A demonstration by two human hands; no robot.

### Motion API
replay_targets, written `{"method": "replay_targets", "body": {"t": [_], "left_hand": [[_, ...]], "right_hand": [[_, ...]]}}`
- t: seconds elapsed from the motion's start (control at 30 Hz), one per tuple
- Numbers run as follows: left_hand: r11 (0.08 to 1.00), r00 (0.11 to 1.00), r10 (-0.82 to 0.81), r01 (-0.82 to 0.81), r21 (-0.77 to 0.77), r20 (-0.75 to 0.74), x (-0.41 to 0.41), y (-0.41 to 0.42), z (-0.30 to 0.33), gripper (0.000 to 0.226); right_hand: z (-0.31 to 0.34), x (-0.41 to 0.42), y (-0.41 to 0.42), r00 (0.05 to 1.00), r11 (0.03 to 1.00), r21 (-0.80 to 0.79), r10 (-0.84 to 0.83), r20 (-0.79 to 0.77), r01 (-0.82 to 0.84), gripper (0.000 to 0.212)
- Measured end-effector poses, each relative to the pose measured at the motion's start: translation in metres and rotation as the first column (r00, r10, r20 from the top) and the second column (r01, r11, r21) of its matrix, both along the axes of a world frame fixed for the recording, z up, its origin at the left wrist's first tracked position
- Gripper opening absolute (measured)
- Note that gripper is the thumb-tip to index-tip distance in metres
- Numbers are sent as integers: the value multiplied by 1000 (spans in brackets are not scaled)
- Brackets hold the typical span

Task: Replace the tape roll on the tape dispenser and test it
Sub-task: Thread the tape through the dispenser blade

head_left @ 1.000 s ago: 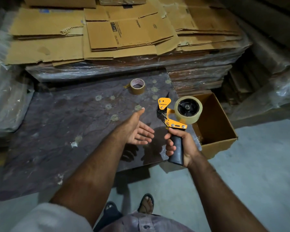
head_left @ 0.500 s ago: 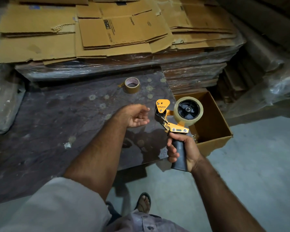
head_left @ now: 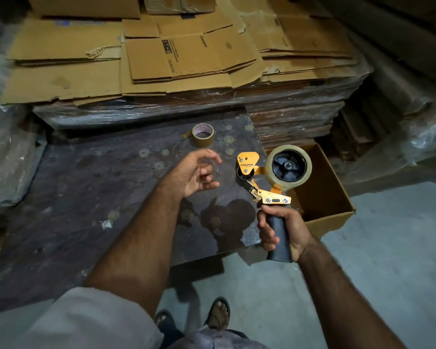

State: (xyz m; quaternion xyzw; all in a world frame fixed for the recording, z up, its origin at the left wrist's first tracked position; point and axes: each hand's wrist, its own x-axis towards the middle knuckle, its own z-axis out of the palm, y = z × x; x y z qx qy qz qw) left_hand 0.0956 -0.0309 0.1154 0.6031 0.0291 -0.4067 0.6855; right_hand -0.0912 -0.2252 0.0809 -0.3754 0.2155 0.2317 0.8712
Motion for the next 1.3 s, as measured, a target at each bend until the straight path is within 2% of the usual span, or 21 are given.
{"method": "replay_targets", "body": {"t": [0.13,0.17,0.3,0.43,0.6,0.7,0.77,0.97,1.13,1.23,1.3], "left_hand": [[990,998,-48,41,138,46,10,1,1,45],[979,993,-79,61,196,84,11,1,1,46],[917,965,-203,129,376,165,14,-6,-2,25],[855,947,-281,172,488,158,12,-25,-20,25],[796,912,-399,297,527,89,15,-50,-44,15],[744,874,-484,388,544,40,19,-62,-60,14],[713,840,-539,415,566,63,20,-75,-72,13],[716,790,-562,314,624,247,17,-111,-124,11],[712,696,-608,265,650,383,9,-121,-155,12],[736,707,-570,212,643,419,6,-118,-169,11],[757,711,-546,191,626,444,6,-116,-175,7]], "right_hand": [[-1,-1,0,999,999,-30,30,17,-30,32],[-2,-2,1,999,999,-41,37,18,-36,32],[-8,-7,0,999,990,-134,52,-7,-53,30],[-20,-14,-6,994,949,-302,63,-94,-89,29],[-39,-27,-23,991,904,-421,27,-128,-79,32],[-53,-38,-31,989,900,-432,-9,-146,-55,33],[-65,-43,-34,986,906,-421,-31,-166,-42,34],[-103,-46,-40,966,919,-389,-159,-203,69,35],[-125,-50,-42,969,841,-538,-177,-170,59,33],[-130,-47,-37,971,782,-623,-169,-168,28,32],[-132,-44,-33,972,781,-624,-165,-169,24,33]]}}
